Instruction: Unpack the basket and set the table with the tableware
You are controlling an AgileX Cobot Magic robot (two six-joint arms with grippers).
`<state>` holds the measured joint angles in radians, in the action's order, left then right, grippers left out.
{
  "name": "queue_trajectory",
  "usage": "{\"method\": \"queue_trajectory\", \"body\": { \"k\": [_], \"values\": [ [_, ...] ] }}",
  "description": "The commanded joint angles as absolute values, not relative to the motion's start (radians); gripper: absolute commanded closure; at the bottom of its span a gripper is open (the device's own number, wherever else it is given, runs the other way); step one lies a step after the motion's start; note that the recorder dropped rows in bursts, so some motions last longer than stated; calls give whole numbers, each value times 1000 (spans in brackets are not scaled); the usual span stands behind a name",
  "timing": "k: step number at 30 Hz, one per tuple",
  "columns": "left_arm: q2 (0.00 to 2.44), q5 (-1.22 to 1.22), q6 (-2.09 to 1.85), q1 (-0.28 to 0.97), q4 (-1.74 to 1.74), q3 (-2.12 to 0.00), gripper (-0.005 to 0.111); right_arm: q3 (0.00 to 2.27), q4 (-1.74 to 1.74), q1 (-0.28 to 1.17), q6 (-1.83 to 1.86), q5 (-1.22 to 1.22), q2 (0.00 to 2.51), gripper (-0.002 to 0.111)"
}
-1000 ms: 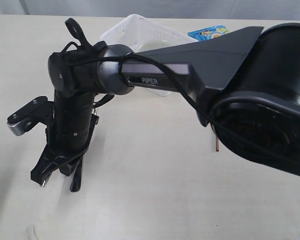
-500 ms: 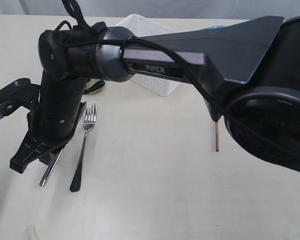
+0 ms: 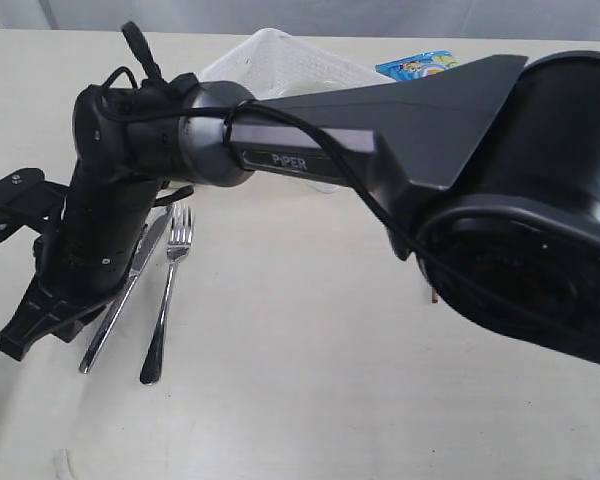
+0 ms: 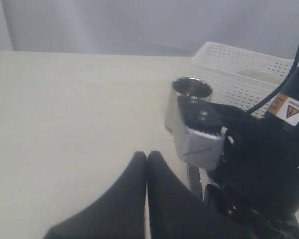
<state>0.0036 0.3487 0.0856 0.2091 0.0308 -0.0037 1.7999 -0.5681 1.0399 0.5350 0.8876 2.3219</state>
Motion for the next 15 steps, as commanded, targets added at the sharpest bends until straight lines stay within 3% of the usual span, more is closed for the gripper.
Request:
{"method": "queue_trajectory", "body": {
  "k": [1,15],
  "values": [
    [0,347,83,214,30,0,107,1802,-578,1039,547,869,2347,109],
    [0,347,83,214,30,0,107,1802,-522,1039,544,864,2357,109]
  ]
}}
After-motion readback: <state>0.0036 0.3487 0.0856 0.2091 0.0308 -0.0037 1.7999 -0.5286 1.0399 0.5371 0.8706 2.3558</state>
